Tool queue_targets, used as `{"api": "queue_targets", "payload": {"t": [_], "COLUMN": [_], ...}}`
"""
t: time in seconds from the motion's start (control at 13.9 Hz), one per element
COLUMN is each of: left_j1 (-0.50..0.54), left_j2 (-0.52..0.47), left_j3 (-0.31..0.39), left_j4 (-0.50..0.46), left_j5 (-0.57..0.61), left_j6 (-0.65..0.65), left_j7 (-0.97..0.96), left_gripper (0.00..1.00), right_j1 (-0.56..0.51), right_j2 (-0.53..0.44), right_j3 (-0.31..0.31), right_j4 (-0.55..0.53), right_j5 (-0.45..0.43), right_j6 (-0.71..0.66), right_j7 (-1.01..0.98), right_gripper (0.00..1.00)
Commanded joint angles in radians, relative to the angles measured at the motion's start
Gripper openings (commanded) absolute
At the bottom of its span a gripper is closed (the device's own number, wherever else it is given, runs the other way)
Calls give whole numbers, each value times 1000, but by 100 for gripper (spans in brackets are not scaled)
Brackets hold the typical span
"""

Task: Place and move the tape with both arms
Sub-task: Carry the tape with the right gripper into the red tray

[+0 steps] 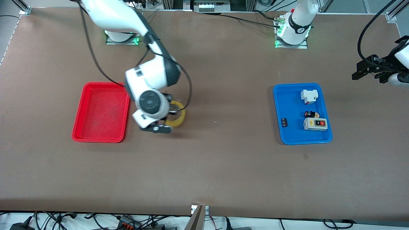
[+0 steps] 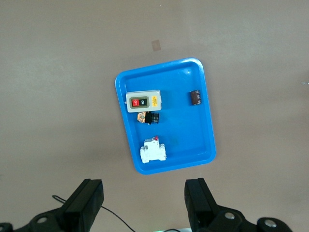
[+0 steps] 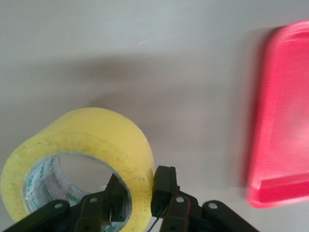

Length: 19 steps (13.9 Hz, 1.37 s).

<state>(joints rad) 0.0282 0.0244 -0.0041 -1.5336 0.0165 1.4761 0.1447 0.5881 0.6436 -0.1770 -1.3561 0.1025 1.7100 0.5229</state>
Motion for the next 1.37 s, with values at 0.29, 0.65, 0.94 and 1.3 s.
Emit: {"api": "queue_targets", "payload": {"t": [0.29, 0.65, 0.94, 1.3], "left_j1": [26, 25, 27, 39], "left_j2": [-4, -3, 0, -1], "left_j3": [-30, -31, -31, -45], "left_j4": [18, 18, 18, 15], "left_j5": [-15, -13, -13, -10], "left_j6": [-26, -23, -23, -23], "left_j7": [-37, -39, -39, -39], "left_gripper": [100, 100, 100, 100], "right_j1": [-275, -352, -360, -418], "right_j2": [-177, -238, -314, -289], "right_j3": [-68, -78, -104, -101], "right_j4": [-256, -510, -719, -729], "right_j5": [-30, -56, -56, -40], "right_j6": [-1, 269, 493, 490], "right_j7": [-346, -422, -426, -542], "right_gripper": [0, 0, 0, 0]}}
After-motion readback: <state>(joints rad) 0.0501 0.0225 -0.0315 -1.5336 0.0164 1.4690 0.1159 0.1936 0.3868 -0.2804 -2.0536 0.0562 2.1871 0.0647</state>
